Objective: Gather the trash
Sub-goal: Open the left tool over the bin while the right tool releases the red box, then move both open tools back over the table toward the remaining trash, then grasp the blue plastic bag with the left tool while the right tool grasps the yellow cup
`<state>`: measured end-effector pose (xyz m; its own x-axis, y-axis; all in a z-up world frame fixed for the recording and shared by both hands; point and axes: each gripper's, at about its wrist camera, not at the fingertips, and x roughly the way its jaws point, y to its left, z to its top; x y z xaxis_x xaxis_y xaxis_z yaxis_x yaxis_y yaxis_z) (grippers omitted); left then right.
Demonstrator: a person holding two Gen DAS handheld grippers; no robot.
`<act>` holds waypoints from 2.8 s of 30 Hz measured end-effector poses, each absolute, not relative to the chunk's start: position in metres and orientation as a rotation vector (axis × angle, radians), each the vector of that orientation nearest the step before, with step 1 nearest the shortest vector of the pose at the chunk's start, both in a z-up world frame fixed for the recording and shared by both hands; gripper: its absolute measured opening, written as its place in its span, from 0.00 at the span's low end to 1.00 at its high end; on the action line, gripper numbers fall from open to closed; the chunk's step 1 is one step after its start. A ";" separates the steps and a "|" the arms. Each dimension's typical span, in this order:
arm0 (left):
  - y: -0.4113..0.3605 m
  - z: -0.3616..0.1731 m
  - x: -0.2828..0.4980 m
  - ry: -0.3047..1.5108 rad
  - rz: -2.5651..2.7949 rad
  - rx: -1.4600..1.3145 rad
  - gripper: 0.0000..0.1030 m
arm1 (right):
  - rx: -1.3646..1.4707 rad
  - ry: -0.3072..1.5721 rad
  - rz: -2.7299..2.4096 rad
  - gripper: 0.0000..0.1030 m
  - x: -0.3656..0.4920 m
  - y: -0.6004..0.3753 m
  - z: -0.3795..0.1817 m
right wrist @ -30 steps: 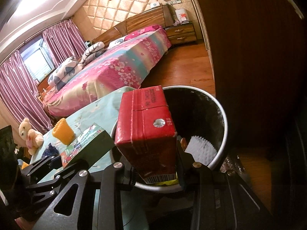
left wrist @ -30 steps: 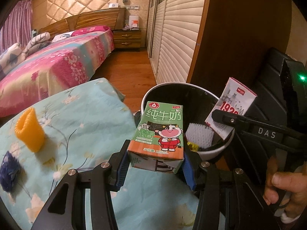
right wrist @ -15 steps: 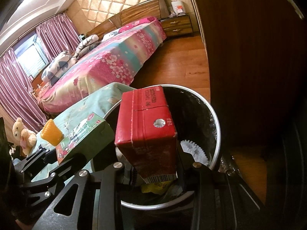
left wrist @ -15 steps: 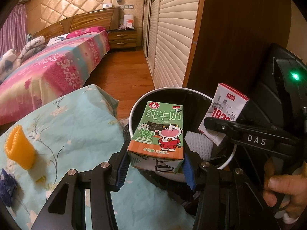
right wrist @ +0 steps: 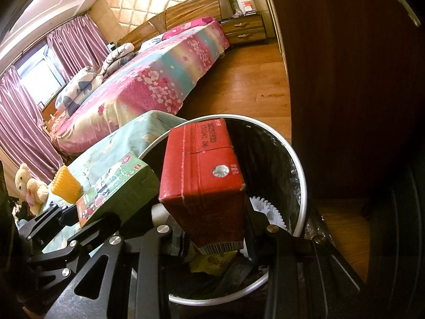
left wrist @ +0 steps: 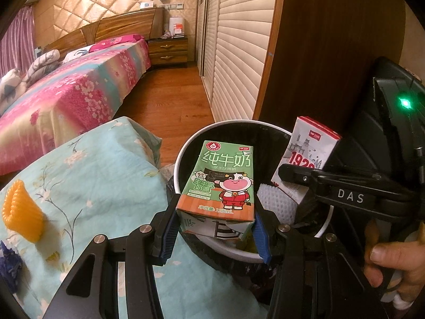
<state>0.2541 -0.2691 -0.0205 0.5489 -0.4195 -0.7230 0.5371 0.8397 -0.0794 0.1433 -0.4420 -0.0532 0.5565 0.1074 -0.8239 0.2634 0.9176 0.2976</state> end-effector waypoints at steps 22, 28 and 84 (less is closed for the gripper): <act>-0.205 -0.019 0.224 0.814 -0.505 0.069 0.63 | 0.444 0.908 -0.089 0.61 0.119 -0.425 -0.033; -0.176 -0.020 0.208 0.814 -0.470 0.047 0.64 | 0.441 0.859 -0.056 0.73 0.112 -0.403 -0.026; 0.059 -0.044 0.192 0.836 -0.043 -0.133 0.69 | 0.239 0.974 0.308 0.87 0.187 -0.170 -0.079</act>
<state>0.1921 0.0592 -0.0442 0.6698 -0.0907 -0.7370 -0.0141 0.9908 -0.1348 0.1866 -0.1698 -0.0787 0.5245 0.3603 -0.7714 -0.1485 0.9309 0.3338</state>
